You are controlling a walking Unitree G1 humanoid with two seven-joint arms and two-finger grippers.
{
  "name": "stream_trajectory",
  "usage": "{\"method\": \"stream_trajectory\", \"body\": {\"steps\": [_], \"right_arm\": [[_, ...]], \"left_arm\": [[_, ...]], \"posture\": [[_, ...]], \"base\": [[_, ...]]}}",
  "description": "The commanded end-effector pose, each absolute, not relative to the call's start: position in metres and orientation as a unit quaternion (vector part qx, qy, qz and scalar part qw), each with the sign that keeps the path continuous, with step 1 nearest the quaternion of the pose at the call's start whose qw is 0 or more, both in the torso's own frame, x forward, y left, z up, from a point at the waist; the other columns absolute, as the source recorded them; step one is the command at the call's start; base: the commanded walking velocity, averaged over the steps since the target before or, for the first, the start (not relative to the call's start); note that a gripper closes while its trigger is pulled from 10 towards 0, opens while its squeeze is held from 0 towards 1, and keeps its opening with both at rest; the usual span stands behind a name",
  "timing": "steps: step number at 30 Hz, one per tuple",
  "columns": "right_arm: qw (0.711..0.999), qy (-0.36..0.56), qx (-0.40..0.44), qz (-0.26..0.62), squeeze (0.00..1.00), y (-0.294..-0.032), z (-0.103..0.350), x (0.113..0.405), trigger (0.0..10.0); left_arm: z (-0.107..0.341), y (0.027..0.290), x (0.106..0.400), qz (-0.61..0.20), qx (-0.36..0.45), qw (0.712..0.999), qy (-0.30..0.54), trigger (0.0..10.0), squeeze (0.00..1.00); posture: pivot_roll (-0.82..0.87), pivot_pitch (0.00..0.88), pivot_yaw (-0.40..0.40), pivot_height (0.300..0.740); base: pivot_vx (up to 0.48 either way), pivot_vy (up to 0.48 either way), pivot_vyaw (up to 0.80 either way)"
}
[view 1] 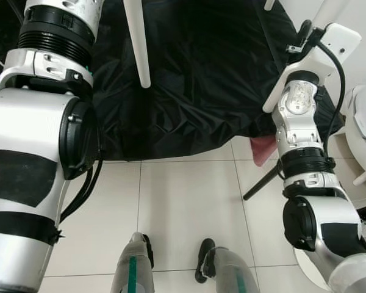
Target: Building children table
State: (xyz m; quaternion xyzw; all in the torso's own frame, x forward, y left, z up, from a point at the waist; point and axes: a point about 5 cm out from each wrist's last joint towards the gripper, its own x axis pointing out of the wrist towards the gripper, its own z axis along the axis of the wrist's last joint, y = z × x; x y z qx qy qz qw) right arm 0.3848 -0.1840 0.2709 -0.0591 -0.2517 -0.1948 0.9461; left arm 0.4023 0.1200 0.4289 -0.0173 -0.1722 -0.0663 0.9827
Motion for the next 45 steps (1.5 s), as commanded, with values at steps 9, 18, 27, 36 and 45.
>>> {"method": "stream_trajectory", "body": {"steps": [9,18,27,36,45], "right_arm": [[0.97,-0.176,-0.076,-0.15,1.0,-0.178,0.242,0.392,10.0],[0.97,-0.179,-0.074,-0.149,1.0,-0.179,0.243,0.391,10.0],[0.967,-0.19,-0.077,-0.15,1.0,-0.179,0.248,0.389,10.0],[0.958,-0.234,-0.059,-0.152,0.98,-0.184,0.246,0.373,10.0],[0.964,-0.234,-0.06,-0.106,0.0,-0.176,0.231,0.361,10.0]], "left_arm": [[0.421,0.12,0.403,-0.107,-0.023,0.98,-0.169,10.0,0.0],[0.407,0.122,0.406,-0.13,0.015,0.982,-0.137,10.0,0.0],[0.398,0.12,0.406,-0.152,0.007,0.98,-0.127,10.0,1.0],[0.393,0.129,0.396,-0.193,0.037,0.972,-0.132,10.0,1.0],[0.371,0.148,0.385,-0.196,0.057,0.972,-0.115,10.0,0.0]], "posture": [[0.08,0.152,0.008,0.74],[0.09,0.162,0.012,0.74],[0.09,0.17,0.018,0.74],[0.1,0.163,0.012,0.74],[0.11,0.16,0.006,0.74]], "base": [[0.0,0.0,0.0],[0.0,0.0,0.0],[0.0,0.0,0.0],[0.0,0.0,0.0],[0.0,0.0,0.0]]}}
